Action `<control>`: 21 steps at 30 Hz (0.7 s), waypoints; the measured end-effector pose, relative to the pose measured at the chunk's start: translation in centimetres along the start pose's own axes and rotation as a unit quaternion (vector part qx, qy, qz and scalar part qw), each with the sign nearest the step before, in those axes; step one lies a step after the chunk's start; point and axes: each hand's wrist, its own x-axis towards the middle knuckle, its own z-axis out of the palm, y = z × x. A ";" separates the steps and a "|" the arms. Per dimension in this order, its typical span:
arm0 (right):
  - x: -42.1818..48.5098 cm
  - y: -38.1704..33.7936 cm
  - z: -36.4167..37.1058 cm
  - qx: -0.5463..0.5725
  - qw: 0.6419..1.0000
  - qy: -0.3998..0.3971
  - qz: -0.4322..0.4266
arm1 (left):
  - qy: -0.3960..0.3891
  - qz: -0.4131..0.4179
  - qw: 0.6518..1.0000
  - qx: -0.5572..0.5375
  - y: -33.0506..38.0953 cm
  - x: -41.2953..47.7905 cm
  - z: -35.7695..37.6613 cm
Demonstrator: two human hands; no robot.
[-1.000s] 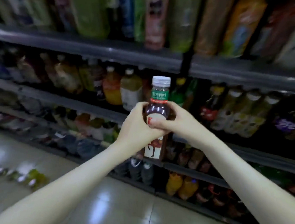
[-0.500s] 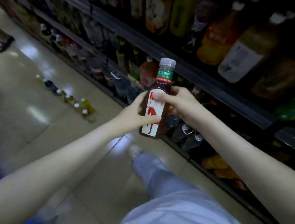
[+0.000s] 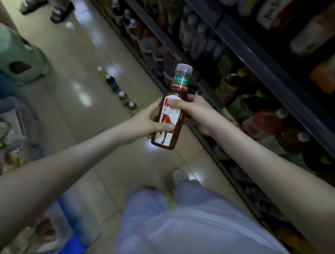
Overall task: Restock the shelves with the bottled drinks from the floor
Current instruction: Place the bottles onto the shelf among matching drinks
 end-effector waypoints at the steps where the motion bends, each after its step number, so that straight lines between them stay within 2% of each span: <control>1: 1.9 -1.1 1.7 -0.005 1.000 -0.007 0.002 | -0.005 0.002 1.000 -0.004 -0.7 0.5 -2.4; 4: 7.7 -4.5 6.9 -0.015 1.000 -0.021 -0.008 | 0.015 -0.034 0.998 -0.046 -0.1 1.5 -10.9; 8: 15.1 -9.5 14.1 -0.011 0.999 0.006 -0.031 | 0.015 -0.019 0.999 0.025 0.3 3.7 -22.9; 12: 20.3 -14.4 19.5 0.023 0.996 0.066 -0.047 | 0.020 0.000 0.996 0.092 2.9 5.6 -33.6; 15: 23.5 -19.2 22.9 0.042 0.988 0.136 -0.066 | -0.022 0.034 0.993 0.115 5.8 8.2 -40.7; 21: 28.4 -26.3 23.8 0.071 0.952 0.279 -0.105 | -0.108 0.103 0.978 0.147 12.0 15.9 -47.6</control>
